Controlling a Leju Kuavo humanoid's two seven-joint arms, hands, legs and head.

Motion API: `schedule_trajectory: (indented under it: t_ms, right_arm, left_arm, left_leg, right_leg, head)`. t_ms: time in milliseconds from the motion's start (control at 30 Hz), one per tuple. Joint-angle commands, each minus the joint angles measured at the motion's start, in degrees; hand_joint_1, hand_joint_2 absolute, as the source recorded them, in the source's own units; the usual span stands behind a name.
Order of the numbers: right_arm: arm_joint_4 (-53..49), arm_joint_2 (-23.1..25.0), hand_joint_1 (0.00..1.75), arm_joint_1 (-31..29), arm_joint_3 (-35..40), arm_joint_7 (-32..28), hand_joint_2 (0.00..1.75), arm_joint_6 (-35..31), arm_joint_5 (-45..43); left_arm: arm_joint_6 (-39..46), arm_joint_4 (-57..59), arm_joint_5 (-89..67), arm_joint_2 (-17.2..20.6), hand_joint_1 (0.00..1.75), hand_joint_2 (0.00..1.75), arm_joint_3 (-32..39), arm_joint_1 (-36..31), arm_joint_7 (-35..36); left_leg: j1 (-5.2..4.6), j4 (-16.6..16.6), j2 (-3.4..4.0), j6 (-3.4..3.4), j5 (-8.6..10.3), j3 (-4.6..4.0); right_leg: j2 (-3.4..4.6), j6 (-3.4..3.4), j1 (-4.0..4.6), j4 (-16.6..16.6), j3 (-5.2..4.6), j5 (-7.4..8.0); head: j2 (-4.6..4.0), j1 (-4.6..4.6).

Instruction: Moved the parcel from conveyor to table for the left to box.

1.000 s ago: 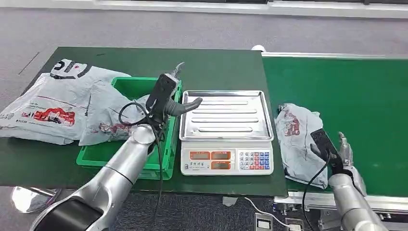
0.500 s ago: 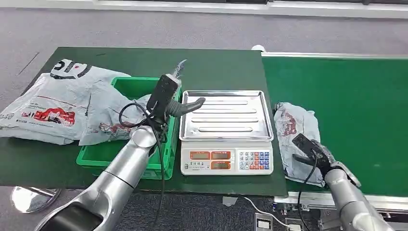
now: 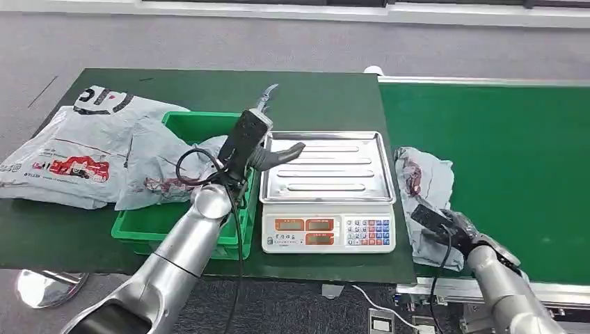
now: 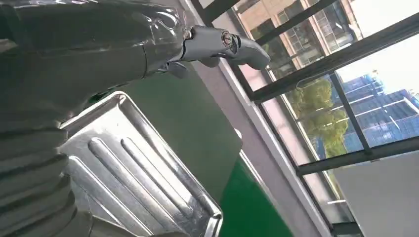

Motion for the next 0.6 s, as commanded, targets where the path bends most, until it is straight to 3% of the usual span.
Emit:
schedule_trajectory:
  t_ms: [33, 167, 233, 367, 433, 467, 500, 600]
  right_arm:
    - [-0.59, 0.93, 1.75, 3.72, 1.14, 0.66, 1.75, 2.35, 3.58]
    - [-4.19, -2.84, 1.75, 6.39, 1.92, -0.84, 1.75, 4.14, 4.48]
    - [-4.54, -3.50, 1.75, 5.16, 2.43, 1.93, 1.75, -1.31, 6.80]
    - [-5.21, -2.93, 1.75, 3.48, 2.59, 2.87, 1.75, -1.78, 6.87]
    - [-8.56, -1.57, 1.75, 3.91, -0.26, 3.33, 1.75, -8.07, 4.84]
    - [-11.29, -1.29, 1.75, 4.26, -0.89, 3.79, 1.75, -8.64, 4.11]
    - [-17.41, 0.02, 1.75, 5.82, -3.62, 3.21, 1.75, -13.92, 1.66]
    - [-42.18, 2.56, 1.75, 13.33, -7.13, 3.19, 1.75, -20.40, -4.03]
  left_arm:
    - [0.41, 0.45, -1.36, 0.16, 0.00, 1.75, 0.35, 0.43, 0.37]
    - [-0.51, -1.70, -1.22, 1.33, 0.00, 1.75, 1.33, 1.33, 0.41]
    - [-0.32, -3.32, -1.47, 1.93, 0.00, 1.75, 1.69, 2.66, 0.62]
    - [-0.23, -4.85, -1.60, 2.39, 0.00, 1.75, 1.87, 4.01, 0.61]
    - [0.43, -5.75, -2.02, 2.61, 0.00, 1.75, 1.97, 4.93, 1.03]
    - [0.34, -6.33, -2.04, 2.92, 0.00, 1.75, 1.86, 5.51, 1.07]
    - [0.97, -7.09, -2.16, 3.26, 0.00, 1.75, 1.95, 6.43, 1.06]
    - [1.70, -7.94, -1.92, 4.08, 0.00, 1.75, 1.79, 7.84, 0.26]
  left_leg:
    - [0.11, -0.13, 0.02, -0.06, -0.04, 0.29]
    - [0.11, -0.14, -0.17, -0.06, -0.02, 0.38]
    - [0.11, -0.13, -0.09, -0.05, -0.05, 0.44]
    - [0.09, -0.12, 0.05, -0.03, -0.07, 0.46]
    - [0.08, -0.09, -0.04, -0.01, -0.06, 0.38]
    - [0.05, -0.04, -0.08, -0.01, -0.06, 0.32]
    - [0.04, -0.09, 0.00, -0.01, -0.08, 0.39]
    - [-0.05, -0.11, 0.12, 0.02, -0.14, 0.37]
  right_leg:
    - [0.05, -0.09, 0.11, -0.20, 0.31, 0.00]
    - [-0.16, -0.10, 0.12, -0.20, 0.43, -0.06]
    - [-0.10, -0.09, 0.11, -0.18, 0.47, -0.07]
    - [0.02, -0.08, 0.09, -0.19, 0.51, -0.03]
    - [-0.10, -0.07, 0.07, -0.15, 0.45, -0.04]
    - [-0.15, -0.02, 0.04, -0.07, 0.39, -0.08]
    - [-0.06, -0.05, 0.03, -0.12, 0.43, -0.07]
    - [0.02, -0.07, -0.04, -0.09, 0.38, -0.08]
  head:
    - [0.00, 0.00]
    - [0.00, 0.00]
    - [0.00, 0.00]
    - [0.00, 0.00]
    - [0.00, 0.00]
    - [0.00, 0.00]
    - [0.00, 0.00]
    - [0.00, 0.00]
